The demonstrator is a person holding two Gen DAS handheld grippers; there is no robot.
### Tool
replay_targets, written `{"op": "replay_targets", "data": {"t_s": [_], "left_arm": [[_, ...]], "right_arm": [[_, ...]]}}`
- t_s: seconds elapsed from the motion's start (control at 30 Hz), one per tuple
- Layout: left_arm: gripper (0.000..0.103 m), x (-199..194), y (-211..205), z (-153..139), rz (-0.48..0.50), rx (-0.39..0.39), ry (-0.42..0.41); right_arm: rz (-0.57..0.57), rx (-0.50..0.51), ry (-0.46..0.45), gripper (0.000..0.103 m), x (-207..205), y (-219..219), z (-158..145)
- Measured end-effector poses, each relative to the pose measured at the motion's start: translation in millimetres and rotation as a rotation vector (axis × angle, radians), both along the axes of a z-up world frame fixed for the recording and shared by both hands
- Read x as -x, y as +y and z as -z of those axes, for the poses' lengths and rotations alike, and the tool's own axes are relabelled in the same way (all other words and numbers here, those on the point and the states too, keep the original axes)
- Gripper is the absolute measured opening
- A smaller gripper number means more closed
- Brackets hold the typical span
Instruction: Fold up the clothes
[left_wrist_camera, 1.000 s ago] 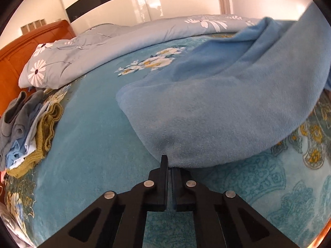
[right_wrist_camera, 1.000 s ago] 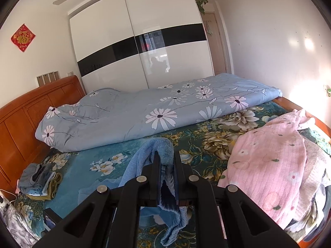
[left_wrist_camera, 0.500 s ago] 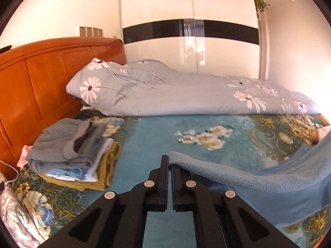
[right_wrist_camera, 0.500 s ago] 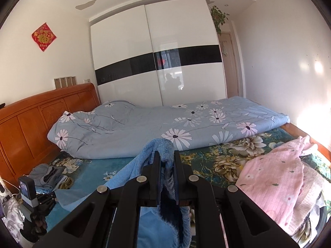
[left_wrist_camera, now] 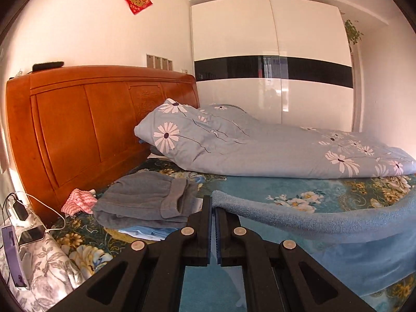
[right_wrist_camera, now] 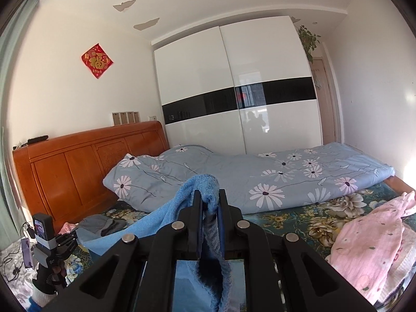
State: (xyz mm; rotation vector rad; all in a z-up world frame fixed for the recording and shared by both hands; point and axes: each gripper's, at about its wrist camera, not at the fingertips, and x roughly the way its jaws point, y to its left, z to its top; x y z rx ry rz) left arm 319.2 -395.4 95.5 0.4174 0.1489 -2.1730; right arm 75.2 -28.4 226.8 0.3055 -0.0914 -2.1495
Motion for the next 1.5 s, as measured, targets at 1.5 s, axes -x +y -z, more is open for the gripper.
{"op": "replay_targets", "data": {"t_s": [1.5], "left_arm": [[0.011, 307.6, -92.2, 177.5, 0.313, -0.412, -0.519]], "right_arm": [[0.48, -0.569, -0.572, 0.022, 313.1, -90.8, 283.6]]}}
